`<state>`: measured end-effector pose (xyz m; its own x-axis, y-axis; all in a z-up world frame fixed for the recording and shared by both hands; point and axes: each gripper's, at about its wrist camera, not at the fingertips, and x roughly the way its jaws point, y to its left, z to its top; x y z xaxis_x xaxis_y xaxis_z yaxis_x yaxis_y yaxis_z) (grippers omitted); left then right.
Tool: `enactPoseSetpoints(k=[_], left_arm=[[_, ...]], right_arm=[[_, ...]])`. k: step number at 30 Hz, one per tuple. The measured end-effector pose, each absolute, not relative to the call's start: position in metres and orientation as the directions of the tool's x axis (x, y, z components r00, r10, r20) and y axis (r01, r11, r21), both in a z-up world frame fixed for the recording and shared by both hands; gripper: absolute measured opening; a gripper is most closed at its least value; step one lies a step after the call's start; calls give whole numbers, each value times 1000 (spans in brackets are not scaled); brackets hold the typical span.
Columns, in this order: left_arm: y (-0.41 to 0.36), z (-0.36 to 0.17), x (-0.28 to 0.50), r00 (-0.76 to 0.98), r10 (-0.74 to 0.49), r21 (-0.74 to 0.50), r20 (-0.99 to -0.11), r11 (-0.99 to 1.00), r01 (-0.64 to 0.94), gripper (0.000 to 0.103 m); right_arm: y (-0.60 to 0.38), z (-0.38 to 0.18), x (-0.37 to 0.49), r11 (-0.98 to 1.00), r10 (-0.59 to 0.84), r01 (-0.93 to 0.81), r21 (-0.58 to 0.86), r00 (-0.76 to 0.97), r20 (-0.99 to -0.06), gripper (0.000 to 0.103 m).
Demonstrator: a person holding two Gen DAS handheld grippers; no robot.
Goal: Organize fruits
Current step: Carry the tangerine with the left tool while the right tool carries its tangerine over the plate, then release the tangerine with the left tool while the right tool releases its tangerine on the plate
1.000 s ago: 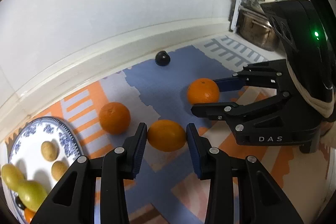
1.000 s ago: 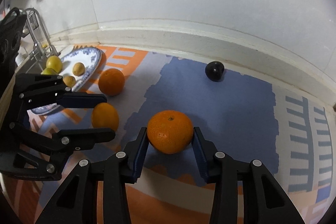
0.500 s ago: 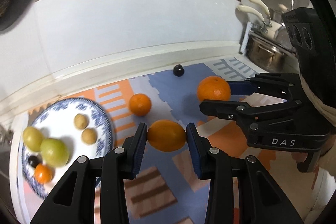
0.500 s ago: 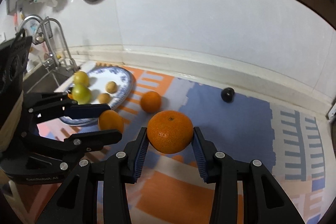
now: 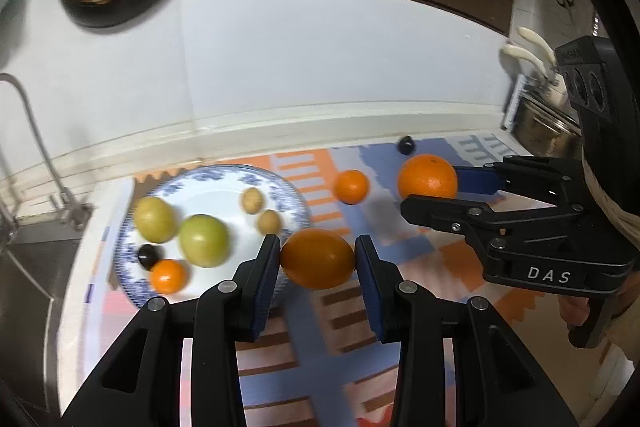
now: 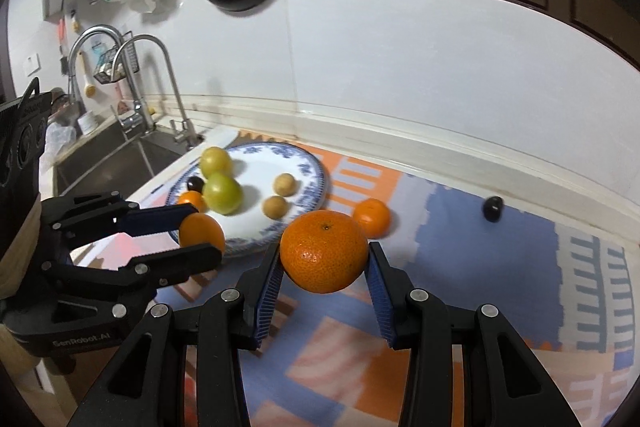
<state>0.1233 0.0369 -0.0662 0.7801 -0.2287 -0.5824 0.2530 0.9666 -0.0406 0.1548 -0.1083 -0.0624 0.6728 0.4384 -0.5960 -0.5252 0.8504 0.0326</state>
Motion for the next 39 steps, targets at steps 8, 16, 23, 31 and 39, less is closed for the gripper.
enactPoseSetpoints(k=[8, 16, 23, 31, 39], left_arm=[[67, -59, 132, 808, -178, -24, -561, 980, 198, 38], [92, -55, 163, 811, -153, -23, -564, 985, 170, 38], [109, -56, 204, 788, -144, -4, -598, 984, 177, 38], [125, -75, 257, 711, -156, -21, -686, 981, 194, 38], [137, -91, 282, 663, -143, -42, -735, 985, 166, 38]], right_arm=[[-77, -55, 168, 824, 478, -565, 41, 654, -586, 43], [-51, -51, 193, 819, 482, -573, 39, 648, -589, 43], [-28, -58, 226, 817, 483, -573, 63, 621, -618, 43], [-10, -72, 269, 831, 463, -549, 88, 595, -657, 43], [11, -87, 297, 821, 436, -568, 56, 560, -705, 43]])
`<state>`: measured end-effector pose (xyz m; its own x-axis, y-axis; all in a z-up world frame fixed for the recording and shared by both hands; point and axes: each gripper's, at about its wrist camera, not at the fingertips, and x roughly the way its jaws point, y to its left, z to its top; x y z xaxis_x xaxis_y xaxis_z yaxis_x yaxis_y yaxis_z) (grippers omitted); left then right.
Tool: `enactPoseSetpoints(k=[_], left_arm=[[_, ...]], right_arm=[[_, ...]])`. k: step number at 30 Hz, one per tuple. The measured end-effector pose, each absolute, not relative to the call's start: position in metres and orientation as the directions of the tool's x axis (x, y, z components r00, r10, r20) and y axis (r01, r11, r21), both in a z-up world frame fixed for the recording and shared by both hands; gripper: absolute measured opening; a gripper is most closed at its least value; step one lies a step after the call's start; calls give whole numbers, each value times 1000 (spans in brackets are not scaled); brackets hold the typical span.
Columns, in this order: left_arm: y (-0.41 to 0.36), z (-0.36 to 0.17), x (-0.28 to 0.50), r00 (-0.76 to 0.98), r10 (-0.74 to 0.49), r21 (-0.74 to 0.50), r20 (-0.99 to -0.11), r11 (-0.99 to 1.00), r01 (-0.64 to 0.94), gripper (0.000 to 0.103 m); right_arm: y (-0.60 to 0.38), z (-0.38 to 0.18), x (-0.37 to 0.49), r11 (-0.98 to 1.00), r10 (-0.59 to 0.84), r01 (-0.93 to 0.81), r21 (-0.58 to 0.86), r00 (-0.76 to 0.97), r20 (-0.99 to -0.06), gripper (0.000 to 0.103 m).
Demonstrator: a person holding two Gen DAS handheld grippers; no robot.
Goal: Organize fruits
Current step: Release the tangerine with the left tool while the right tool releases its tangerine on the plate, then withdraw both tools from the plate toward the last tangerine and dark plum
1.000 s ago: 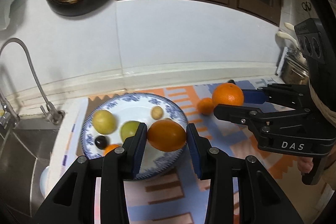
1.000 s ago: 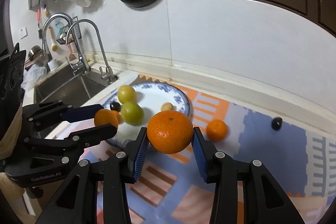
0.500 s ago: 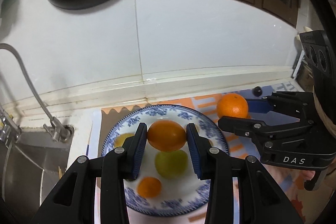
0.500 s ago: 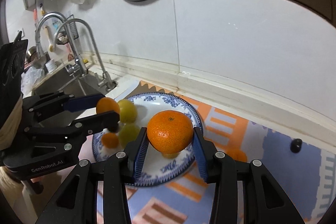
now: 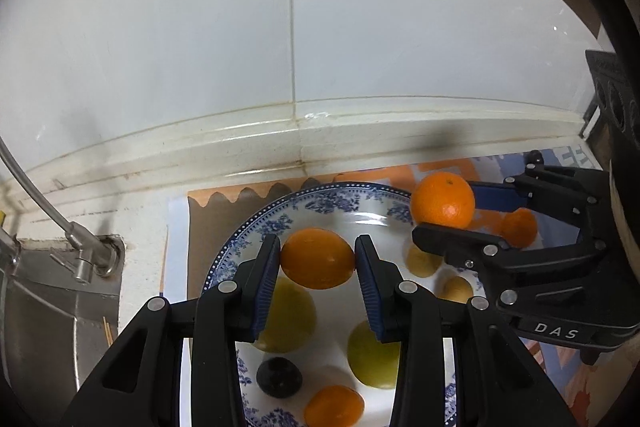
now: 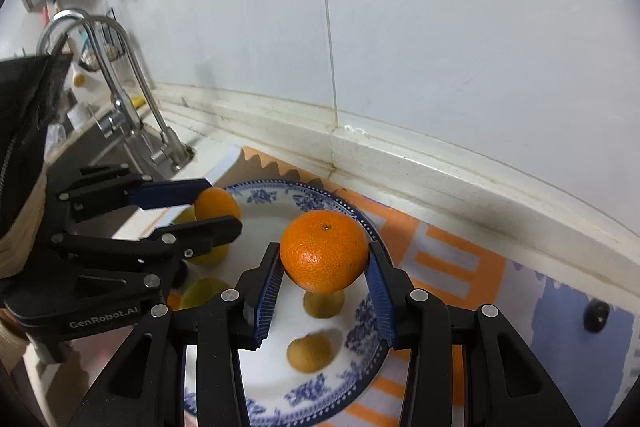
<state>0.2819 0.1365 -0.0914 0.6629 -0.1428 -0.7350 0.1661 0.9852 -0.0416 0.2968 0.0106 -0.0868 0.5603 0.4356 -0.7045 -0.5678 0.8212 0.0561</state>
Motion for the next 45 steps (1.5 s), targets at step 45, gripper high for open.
enactPoseSetpoints(k=[45], left_arm=[[25, -27, 162, 759, -158, -27, -632, 983, 182, 77]], right_arm=[[-131, -8, 164, 956, 192, -279, -95, 835, -516, 66]])
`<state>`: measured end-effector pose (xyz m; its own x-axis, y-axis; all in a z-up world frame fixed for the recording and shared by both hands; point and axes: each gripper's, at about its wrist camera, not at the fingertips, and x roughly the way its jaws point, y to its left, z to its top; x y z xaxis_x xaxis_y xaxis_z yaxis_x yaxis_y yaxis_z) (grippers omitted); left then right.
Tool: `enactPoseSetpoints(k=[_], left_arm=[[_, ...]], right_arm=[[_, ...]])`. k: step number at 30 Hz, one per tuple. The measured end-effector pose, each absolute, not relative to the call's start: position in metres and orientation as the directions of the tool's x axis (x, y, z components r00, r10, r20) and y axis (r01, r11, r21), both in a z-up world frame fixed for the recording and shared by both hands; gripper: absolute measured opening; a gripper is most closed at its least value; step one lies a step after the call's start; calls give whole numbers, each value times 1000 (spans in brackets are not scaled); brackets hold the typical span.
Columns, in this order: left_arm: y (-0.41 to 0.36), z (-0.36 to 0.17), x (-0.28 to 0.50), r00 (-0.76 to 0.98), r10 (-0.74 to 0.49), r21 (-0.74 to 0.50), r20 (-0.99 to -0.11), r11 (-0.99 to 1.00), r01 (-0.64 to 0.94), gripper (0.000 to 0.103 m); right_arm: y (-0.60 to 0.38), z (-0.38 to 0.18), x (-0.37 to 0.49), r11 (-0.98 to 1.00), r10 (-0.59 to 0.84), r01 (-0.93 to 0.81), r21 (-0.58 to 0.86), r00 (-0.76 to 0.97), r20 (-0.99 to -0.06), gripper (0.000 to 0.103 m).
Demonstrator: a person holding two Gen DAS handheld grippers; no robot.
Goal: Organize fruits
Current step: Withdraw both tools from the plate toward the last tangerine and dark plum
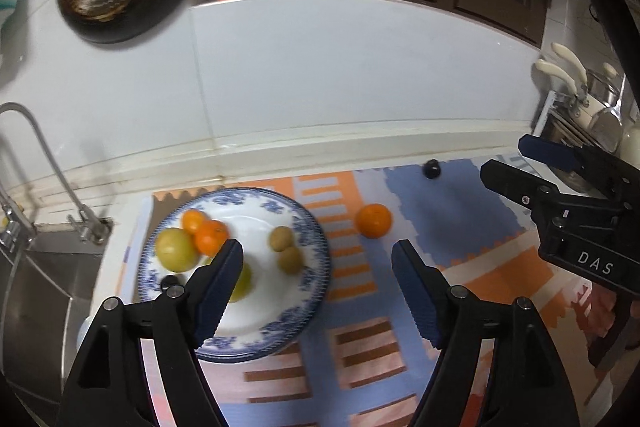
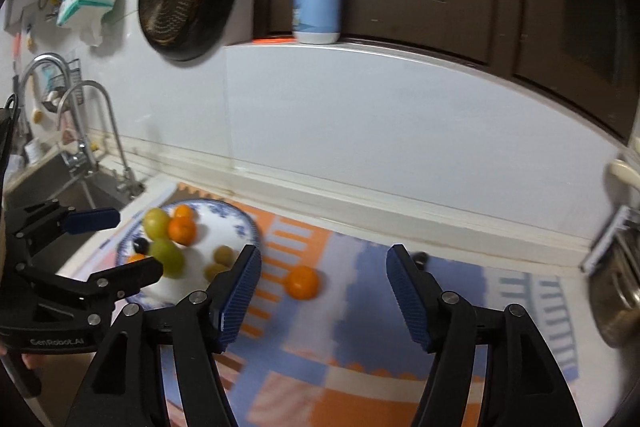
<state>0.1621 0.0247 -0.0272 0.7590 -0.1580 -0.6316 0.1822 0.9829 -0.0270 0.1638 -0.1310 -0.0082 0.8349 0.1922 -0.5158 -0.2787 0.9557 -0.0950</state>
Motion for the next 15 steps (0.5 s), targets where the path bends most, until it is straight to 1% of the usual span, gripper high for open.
enactPoseSetpoints(k=[6, 15], left_arm=[[-5, -36, 175, 750, -180, -16, -636, 975, 221, 77], [-34, -60, 213, 725, -192, 8, -661, 965, 263, 77]], right_arm=[[-165, -18, 165, 975, 131, -206, -79, 829, -543, 66], [-203, -40, 195, 990, 62, -123, -65, 809, -585, 66]])
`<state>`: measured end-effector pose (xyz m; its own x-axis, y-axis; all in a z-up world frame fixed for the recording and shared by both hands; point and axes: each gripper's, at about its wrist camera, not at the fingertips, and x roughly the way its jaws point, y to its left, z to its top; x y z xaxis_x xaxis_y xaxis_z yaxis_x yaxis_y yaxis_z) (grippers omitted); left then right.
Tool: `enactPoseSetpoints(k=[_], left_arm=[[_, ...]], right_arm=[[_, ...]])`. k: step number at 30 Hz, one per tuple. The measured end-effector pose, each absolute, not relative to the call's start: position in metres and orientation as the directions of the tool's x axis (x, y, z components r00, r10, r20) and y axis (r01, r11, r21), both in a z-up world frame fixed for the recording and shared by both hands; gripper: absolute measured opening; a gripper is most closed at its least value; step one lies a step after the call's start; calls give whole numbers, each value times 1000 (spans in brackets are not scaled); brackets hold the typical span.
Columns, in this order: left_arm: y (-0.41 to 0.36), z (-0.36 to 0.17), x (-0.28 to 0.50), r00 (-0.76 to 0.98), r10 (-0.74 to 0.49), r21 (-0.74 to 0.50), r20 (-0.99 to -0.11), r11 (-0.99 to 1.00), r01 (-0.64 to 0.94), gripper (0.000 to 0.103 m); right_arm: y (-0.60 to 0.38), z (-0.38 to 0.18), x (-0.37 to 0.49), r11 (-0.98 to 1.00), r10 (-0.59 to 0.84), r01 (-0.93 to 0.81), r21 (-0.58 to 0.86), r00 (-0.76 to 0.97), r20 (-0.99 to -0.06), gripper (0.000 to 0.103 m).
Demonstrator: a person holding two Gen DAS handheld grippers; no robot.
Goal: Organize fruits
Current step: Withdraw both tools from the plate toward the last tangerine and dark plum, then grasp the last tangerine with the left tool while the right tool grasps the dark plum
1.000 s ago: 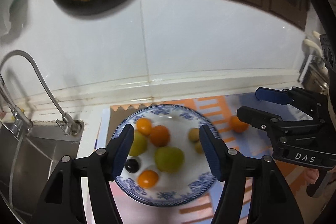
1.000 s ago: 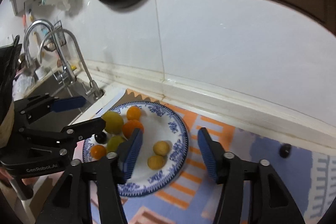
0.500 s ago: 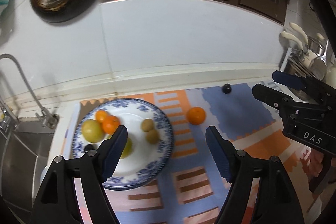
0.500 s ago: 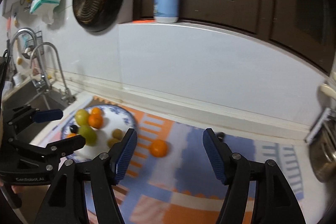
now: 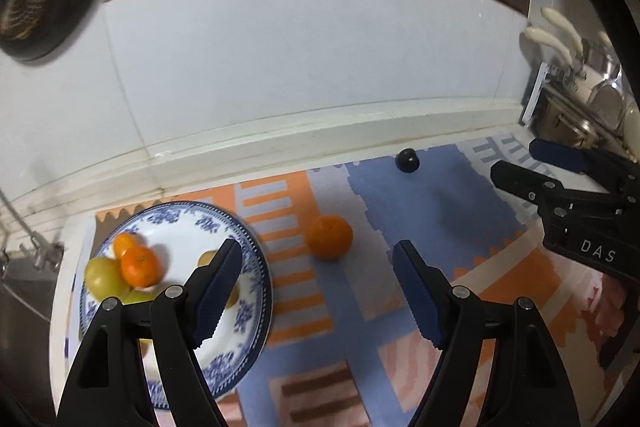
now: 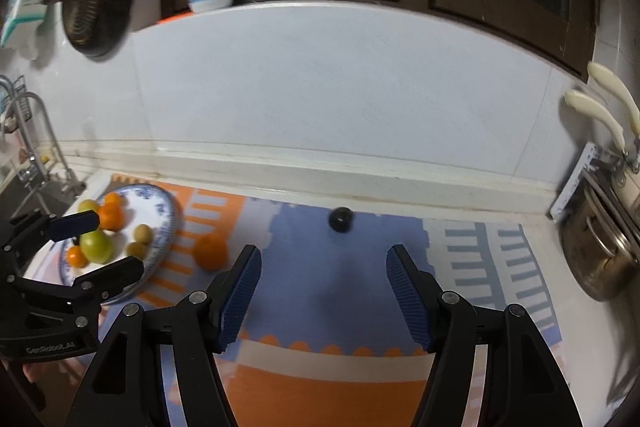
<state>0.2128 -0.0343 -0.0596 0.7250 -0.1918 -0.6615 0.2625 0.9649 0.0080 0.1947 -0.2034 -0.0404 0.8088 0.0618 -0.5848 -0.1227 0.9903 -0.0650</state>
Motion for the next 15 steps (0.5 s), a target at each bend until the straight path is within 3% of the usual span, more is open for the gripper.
enactPoseSetpoints(k=[9, 15], left_arm=[[-55, -89, 249, 689, -179, 58, -702, 950, 306, 76], [-56, -105, 265, 655, -169, 48, -737, 953, 300, 66]], right_arm=[[-213, -68, 245, 991, 65, -127, -50, 763, -643, 66], [-212, -86, 276, 989, 71, -140, -48, 733, -676, 65]])
